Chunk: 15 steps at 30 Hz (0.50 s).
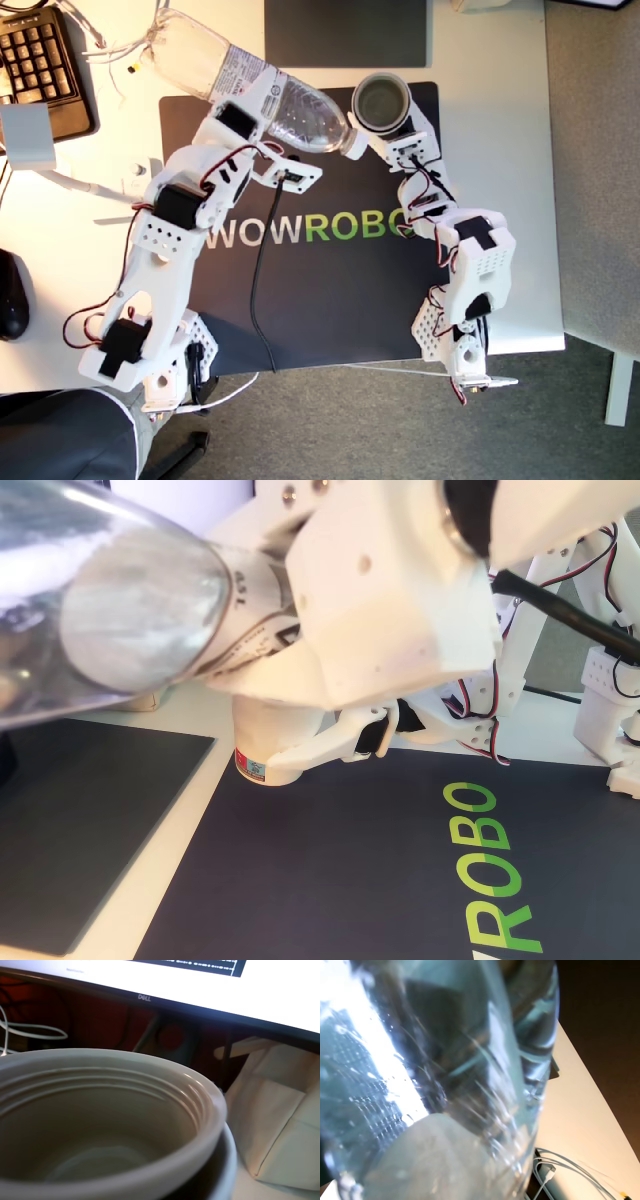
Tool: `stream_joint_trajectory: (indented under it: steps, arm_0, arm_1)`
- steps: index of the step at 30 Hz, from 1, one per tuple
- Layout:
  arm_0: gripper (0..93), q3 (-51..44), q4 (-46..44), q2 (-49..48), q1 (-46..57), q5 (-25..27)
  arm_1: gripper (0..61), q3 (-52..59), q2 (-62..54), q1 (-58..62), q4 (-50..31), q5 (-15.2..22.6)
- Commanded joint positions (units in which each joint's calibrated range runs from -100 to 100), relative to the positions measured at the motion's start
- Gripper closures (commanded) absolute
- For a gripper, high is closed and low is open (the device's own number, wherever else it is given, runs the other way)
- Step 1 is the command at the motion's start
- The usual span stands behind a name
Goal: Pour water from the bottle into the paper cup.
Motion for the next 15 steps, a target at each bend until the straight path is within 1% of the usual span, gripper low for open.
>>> stream_joint_trajectory:
  steps: [1, 7, 12, 15]
  arm_0:
    - [92.7, -1.92, -1.10, -10.07, -0.77, 1.03]
    - [92.7, -2.56, -1.02, -9.72, -0.77, 1.07]
    - [92.7, -2.65, -1.02, -9.37, -0.90, 1.17]
    - [92.7, -3.74, -1.10, -7.90, -0.90, 1.32]
  arm_1:
    - [54.3, 1.68, -4.82, -1.90, -3.25, -0.44]
    - [54.3, 7.32, -5.85, -2.26, -5.22, -0.39]
    - [54.3, 8.77, -6.71, -0.59, -4.81, 0.73]
    - [54.3, 12.13, -8.08, 0.37, -5.05, 1.61]
